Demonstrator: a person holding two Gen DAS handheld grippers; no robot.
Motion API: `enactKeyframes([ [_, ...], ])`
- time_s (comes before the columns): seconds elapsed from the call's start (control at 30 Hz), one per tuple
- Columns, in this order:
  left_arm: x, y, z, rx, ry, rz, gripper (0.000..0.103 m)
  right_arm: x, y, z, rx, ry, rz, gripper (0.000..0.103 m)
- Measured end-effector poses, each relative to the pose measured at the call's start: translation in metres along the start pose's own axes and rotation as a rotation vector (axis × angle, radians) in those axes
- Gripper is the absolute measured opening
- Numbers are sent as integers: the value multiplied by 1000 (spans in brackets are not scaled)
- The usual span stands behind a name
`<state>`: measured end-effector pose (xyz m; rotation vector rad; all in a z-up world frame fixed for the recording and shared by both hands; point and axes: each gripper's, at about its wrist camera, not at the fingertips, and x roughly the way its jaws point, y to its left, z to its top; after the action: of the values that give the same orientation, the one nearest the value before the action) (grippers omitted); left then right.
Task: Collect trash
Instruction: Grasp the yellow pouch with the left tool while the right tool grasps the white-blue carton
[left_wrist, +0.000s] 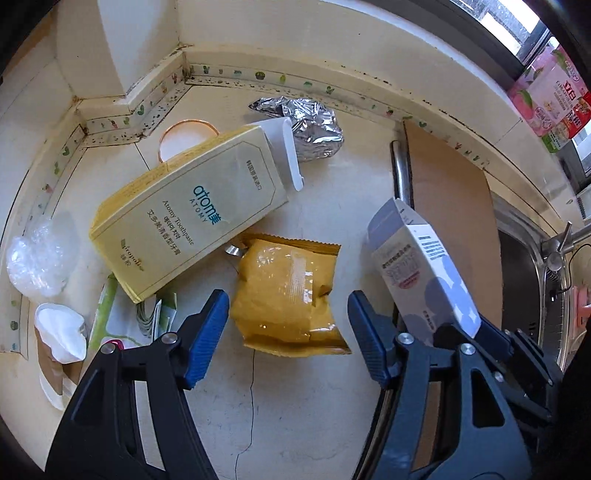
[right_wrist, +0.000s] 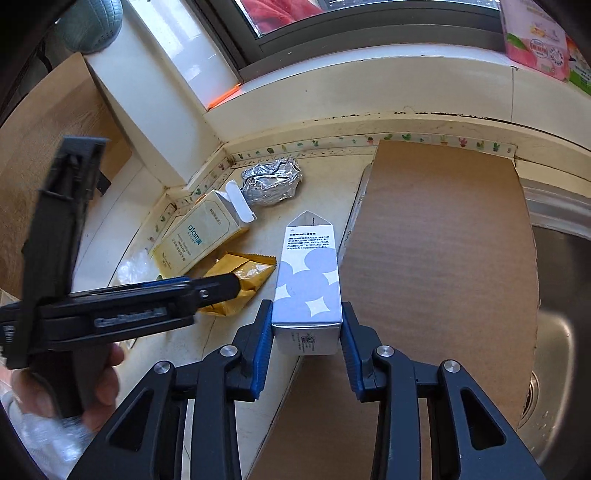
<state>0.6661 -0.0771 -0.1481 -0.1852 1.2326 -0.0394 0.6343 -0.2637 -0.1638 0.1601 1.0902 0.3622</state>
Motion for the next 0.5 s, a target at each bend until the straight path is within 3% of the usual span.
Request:
enactKeyframes([
  [0.03, 3, 1, 0, -4, 2, 3, 62, -1, -2, -1, 2, -3, 6, 34],
  [0.07, 6, 2, 0, -10, 2, -3, 49, -1, -3, -1, 4, -5, 17, 34],
  [0.1, 8, 3, -1, -14, 10, -11, 46, -2, -4, -2, 5, -8, 24, 34],
  [0.3, -8, -1, -15, 1, -48, 3, 41, -7, -9, -8, 26, -28, 56, 34],
  [0.5, -48, 2, -46, 4, -93, -29, 41, -23, 0, -15, 26, -47, 77, 34],
])
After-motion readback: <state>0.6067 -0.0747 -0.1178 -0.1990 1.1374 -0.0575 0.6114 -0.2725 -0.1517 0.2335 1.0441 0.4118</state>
